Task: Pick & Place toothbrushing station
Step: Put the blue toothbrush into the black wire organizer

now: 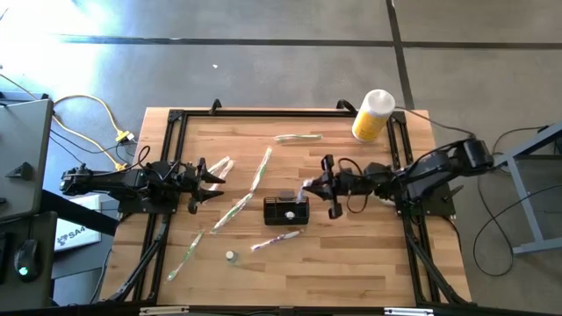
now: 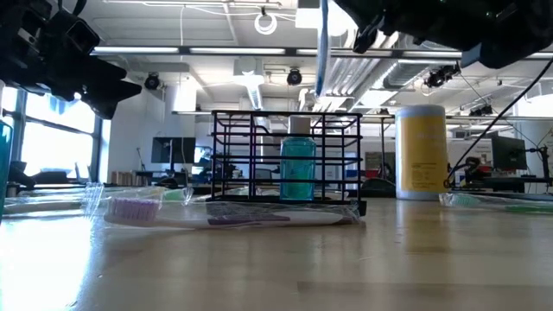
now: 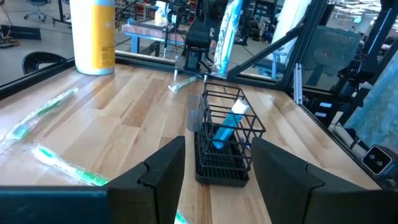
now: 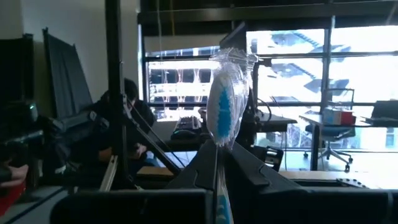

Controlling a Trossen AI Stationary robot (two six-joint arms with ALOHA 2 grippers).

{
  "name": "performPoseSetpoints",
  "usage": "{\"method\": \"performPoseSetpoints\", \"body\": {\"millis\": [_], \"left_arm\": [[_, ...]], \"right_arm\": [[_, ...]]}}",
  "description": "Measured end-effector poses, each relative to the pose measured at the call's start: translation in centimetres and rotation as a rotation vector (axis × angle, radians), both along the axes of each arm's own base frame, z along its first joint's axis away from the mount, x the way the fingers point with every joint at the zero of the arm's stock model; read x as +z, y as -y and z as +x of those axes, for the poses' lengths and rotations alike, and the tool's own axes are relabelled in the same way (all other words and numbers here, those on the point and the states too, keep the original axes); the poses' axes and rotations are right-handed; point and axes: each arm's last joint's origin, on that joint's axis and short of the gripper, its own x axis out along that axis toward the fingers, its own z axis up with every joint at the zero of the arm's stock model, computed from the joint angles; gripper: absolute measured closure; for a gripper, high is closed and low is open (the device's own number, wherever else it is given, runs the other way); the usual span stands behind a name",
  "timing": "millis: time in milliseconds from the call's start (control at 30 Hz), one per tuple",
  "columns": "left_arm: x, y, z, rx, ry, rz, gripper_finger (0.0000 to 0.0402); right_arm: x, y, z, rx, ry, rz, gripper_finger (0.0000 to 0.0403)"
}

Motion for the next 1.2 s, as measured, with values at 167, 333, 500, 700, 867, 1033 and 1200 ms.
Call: {"method": "performPoseSetpoints", "body": {"millis": [167,333,500,700,867,1033,1200], "left_arm": [[0.0,0.0,0.0,0.0,0.001,0.004,0.022],[0.0,0.0,0.0,0.001,0.002,0.004,0.022],[0.0,0.0,0.0,0.001,0.002,0.004,0.022],[0.0,0.0,0.0,0.001,0.001,0.006,0.022],[0.0,0.0,0.0,0.002,0.0,0.004,0.022],[0.0,0.0,0.0,0.002,0.0,0.004,0.022],[0.0,0.0,0.0,0.002,0.0,0.004,0.022]], "right_arm": [[-0.4,0.0,0.2,-0.076,-0.023,0.05,0.0396],[0.2,-0.6,-0.2,-0.101,-0.023,0.068,0.0396],[0.0,-1.2,-0.6,-0.172,-0.114,0.099,0.0396],[0.0,-2.2,-0.9,-0.178,-0.112,0.087,0.0397],[-1.0,-1.9,-0.4,-0.2,-0.162,0.087,0.0397],[-2.0,-1.8,0.2,-0.204,-0.187,0.094,0.0397],[-3.2,-2.0,0.9,-0.181,-0.181,0.118,0.0396]]}}
